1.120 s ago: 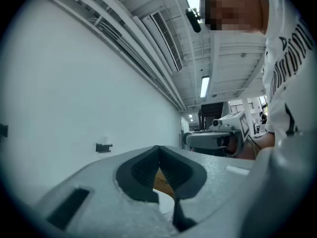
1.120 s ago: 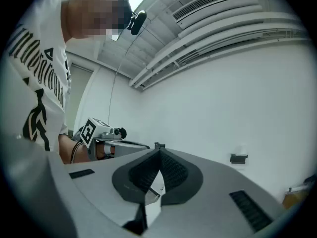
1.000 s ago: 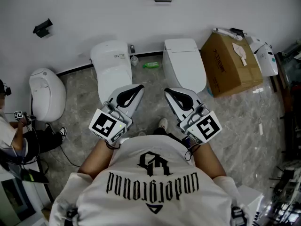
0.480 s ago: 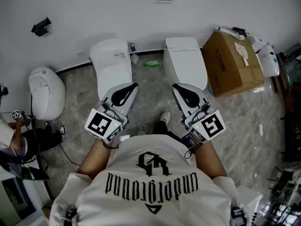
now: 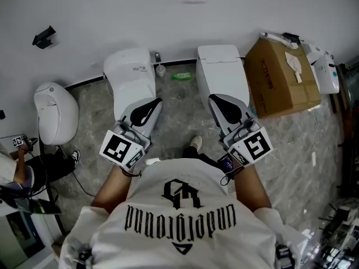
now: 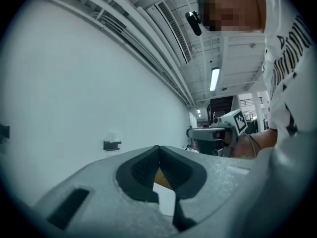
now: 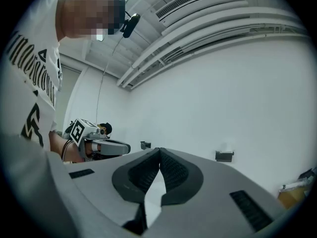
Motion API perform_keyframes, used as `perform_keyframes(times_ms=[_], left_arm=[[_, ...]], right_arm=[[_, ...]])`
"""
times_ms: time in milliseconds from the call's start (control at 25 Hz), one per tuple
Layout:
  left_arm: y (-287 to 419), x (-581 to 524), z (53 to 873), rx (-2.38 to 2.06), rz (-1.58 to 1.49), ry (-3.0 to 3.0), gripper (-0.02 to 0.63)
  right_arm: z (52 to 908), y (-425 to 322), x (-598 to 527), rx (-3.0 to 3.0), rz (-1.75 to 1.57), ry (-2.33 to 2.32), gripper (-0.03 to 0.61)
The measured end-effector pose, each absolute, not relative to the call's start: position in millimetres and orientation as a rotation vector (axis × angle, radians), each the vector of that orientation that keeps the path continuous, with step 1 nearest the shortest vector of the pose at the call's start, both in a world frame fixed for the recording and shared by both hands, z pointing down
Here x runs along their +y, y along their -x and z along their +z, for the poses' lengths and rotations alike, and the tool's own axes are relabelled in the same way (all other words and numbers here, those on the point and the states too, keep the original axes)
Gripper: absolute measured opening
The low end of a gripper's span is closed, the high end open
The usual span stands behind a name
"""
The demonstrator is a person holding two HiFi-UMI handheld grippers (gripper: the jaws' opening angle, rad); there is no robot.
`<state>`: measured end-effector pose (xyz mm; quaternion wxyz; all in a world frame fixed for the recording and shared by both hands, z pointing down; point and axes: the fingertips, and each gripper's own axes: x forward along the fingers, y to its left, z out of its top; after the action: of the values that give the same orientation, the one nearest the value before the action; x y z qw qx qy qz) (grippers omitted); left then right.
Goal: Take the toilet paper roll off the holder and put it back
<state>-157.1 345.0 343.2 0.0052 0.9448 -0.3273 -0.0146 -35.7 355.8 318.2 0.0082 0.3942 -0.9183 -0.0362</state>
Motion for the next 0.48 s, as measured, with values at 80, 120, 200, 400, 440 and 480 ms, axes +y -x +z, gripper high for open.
perform_keyframes(times_ms=[80,120,200,400,440,480], left_arm=[[145.6,326.9,344.3,-1.036,-0.037,-2.953,0.014],[139.7,318.0,344.0,-1.044,-0.036,-2.951,0.014],[127.0,301.8,342.3,-1.061,-0.038,-2.948,0.014],[94.2,264.9,341.0,-1.092,-0.025,-2.934,0.014],[87.3,257.7,340.8,-1.102,-0.022,-2.931,0.014],[80.2,250.8,340.3,-1.112,-0.019,-2.929,0.014]], right_arm=[[319.4,22.3,337.4,-2.875,-0.104,-1.227,0.014],[319.3,14.7,328.3,-2.878,-0.103,-1.228,0.014],[318.2,-1.5,311.3,-2.884,-0.109,-1.228,0.014],[317.3,-40.7,272.7,-2.895,-0.107,-1.203,0.014],[317.5,-49.2,265.8,-2.897,-0.105,-1.198,0.014],[317.5,-57.9,259.1,-2.900,-0.103,-1.194,0.014]])
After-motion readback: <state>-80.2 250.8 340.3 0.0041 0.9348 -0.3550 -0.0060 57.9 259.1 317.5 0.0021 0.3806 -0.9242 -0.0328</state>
